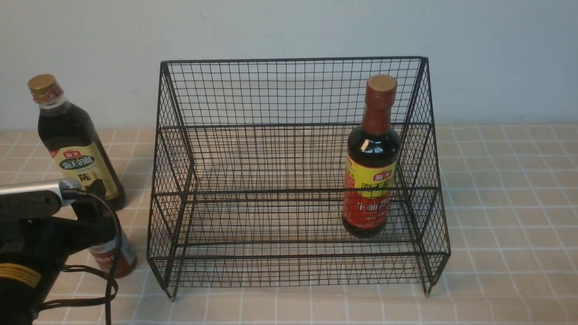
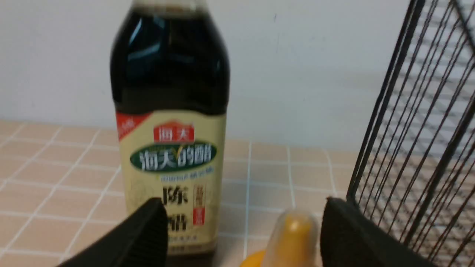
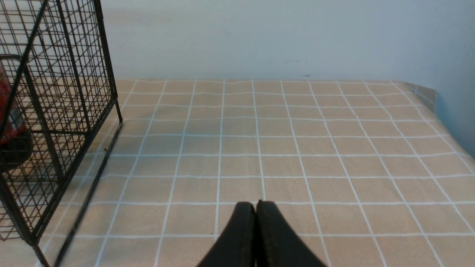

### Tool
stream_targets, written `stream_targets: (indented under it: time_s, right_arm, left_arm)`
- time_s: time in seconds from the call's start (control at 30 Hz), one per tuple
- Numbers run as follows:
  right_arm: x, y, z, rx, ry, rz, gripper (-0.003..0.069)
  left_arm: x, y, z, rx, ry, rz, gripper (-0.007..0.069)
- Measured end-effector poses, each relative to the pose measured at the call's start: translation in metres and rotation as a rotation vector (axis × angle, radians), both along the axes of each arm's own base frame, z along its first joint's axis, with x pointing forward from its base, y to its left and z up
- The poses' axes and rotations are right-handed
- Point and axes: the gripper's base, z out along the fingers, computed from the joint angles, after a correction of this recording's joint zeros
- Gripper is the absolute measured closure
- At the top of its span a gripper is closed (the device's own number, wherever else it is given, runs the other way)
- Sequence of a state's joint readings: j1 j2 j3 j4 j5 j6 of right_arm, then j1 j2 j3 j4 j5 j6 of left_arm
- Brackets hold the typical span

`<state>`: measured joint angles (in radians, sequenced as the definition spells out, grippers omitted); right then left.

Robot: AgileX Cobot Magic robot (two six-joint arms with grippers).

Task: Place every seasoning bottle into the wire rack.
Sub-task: Use the left arm to grab the condiment bottle closest to it, then use the left arm to put the condiment bottle back on the shelf

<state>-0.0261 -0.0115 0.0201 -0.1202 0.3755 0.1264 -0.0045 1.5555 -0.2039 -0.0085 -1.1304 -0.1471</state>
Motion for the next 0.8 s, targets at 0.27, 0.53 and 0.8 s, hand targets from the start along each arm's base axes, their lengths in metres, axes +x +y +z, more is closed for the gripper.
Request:
stream_targets:
  time_s: [0.27, 0.53, 0.8]
  right_arm:
    - [0.000, 0.000, 0.000, 0.000, 0.000, 0.000, 0.0673]
    - [0.000, 0.000, 0.000, 0.000, 0.000, 0.000, 0.0673]
    - [0.000, 0.000, 0.000, 0.000, 0.000, 0.000, 0.0673]
  left_arm:
    - [0.008, -0.003, -0.007, 0.011, 0.029, -0.037, 0.0363]
    - [-0.006, -0.006, 0.016, 0.040, 0.074, -0.075, 0.0357]
    - [-0.043, -0.005, 0.075, 0.104, 0.083, -0.072, 0.0357]
